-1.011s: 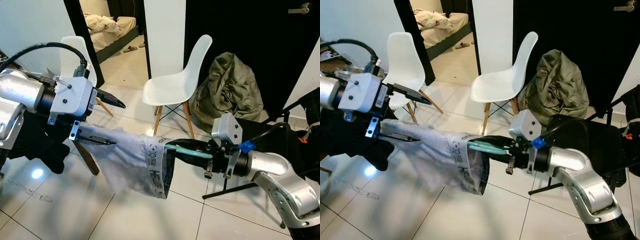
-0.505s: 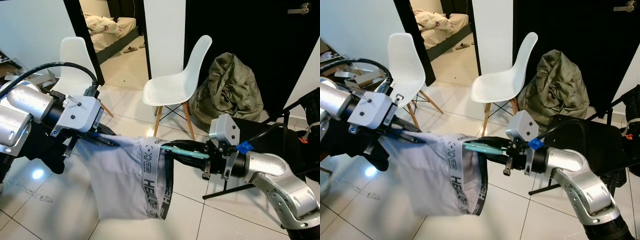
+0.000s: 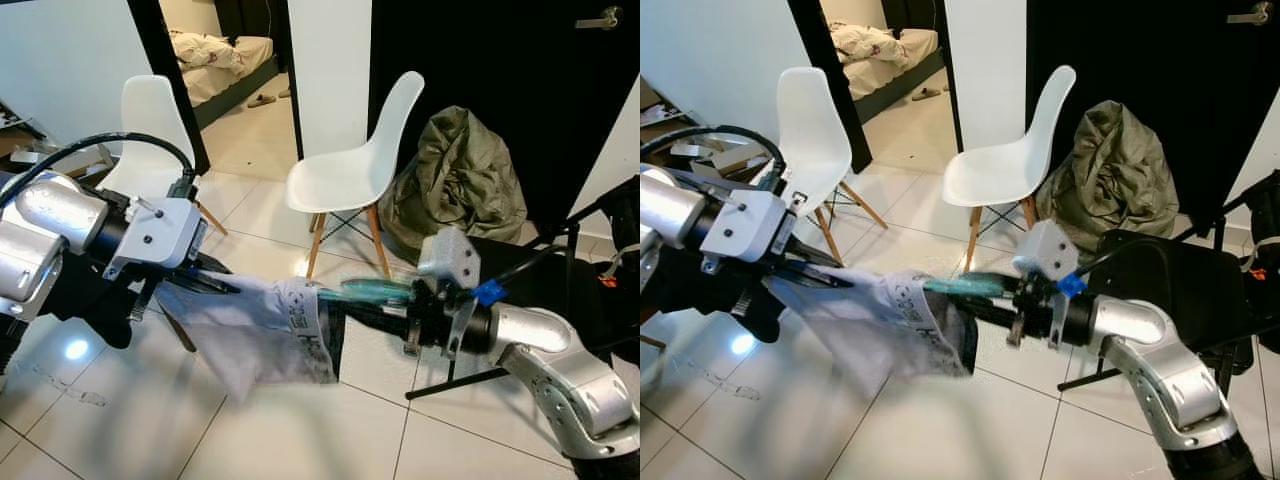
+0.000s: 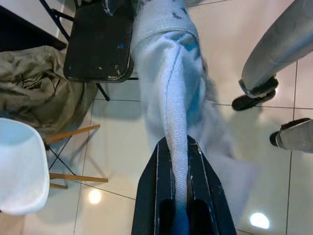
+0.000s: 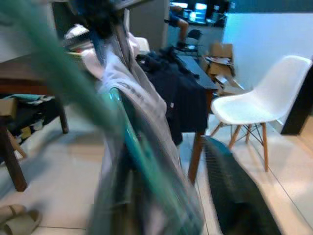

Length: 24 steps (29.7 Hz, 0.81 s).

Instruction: Hang hanger

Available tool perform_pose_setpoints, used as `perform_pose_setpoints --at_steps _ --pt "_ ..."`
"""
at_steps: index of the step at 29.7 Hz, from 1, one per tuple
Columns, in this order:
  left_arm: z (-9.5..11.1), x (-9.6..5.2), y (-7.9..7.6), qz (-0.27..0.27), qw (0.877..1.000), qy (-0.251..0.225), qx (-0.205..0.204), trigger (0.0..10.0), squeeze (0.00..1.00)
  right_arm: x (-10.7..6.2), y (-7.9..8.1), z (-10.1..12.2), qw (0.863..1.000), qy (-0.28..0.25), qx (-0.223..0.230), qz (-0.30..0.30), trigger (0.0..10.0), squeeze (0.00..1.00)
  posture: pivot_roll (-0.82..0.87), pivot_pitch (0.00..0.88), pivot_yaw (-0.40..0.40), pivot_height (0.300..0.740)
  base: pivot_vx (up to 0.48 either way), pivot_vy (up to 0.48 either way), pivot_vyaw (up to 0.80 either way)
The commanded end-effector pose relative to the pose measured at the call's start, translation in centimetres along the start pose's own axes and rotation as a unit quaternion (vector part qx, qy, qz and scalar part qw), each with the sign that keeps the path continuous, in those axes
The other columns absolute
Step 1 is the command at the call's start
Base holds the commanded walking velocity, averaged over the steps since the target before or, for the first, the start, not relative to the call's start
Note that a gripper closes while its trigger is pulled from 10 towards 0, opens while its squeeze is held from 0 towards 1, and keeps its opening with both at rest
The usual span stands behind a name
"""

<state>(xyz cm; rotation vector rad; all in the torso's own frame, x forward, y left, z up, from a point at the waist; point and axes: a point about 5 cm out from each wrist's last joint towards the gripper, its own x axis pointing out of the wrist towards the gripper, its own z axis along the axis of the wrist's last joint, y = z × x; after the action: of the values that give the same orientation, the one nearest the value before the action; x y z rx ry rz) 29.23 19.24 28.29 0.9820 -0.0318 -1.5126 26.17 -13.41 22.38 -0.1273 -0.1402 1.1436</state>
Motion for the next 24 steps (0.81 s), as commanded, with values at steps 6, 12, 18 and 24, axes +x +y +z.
perform_pose_setpoints --at_steps 6,12,18,24 --pt "-0.8 -0.5 0.8 0.06 0.998 -0.004 -0.003 0.0 0.0 -0.5 -1.5 0.4 0.994 -0.082 0.045 -0.056 10.0 1.0 -0.02 0.014 0.093 0.74 0.0 0.0 0.0" --pt "-0.9 -2.4 2.0 0.104 0.995 0.006 -0.006 0.0 0.0 -4.2 -2.4 -1.5 0.987 -0.09 0.09 -0.097 10.0 1.0 -0.01 0.003 0.099 0.74 0.0 0.0 0.0" --pt "-0.8 -4.2 2.8 0.142 0.99 0.004 -0.012 0.0 0.0 -7.3 -3.3 -2.3 0.975 -0.105 0.108 -0.162 10.0 1.0 -0.02 0.0 0.106 0.74 0.0 0.0 0.0" --pt "-0.4 -6.3 3.8 0.193 0.981 -0.011 -0.018 0.0 0.0 -9.5 -3.3 -3.1 0.957 -0.134 0.141 -0.213 10.0 1.0 -0.03 0.0 0.111 0.74 0.0 0.0 0.0"
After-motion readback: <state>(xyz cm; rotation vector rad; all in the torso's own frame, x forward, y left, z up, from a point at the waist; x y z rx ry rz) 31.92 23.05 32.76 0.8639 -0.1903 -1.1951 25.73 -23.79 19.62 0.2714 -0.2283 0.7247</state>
